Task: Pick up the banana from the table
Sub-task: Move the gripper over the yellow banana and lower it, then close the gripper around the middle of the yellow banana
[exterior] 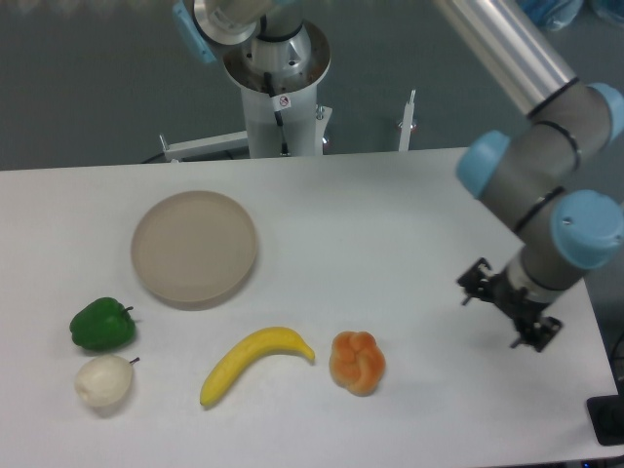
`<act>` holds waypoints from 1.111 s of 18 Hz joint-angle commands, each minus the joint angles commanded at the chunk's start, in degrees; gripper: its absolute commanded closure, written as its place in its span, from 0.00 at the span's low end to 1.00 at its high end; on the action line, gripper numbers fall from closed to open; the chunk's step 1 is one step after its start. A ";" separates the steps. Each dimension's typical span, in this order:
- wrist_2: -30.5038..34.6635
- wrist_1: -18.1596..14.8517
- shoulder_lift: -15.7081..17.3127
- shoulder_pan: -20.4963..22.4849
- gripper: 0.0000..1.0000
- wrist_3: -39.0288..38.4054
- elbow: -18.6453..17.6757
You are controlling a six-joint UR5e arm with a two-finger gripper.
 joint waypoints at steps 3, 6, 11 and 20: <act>0.09 -0.09 0.09 -5.27 0.00 -5.45 -0.09; -0.61 0.00 0.62 -10.63 0.00 -10.37 -0.18; -2.46 0.18 0.18 -17.32 0.00 -17.50 -1.76; -4.83 3.25 -0.53 -19.53 0.00 -21.03 -3.61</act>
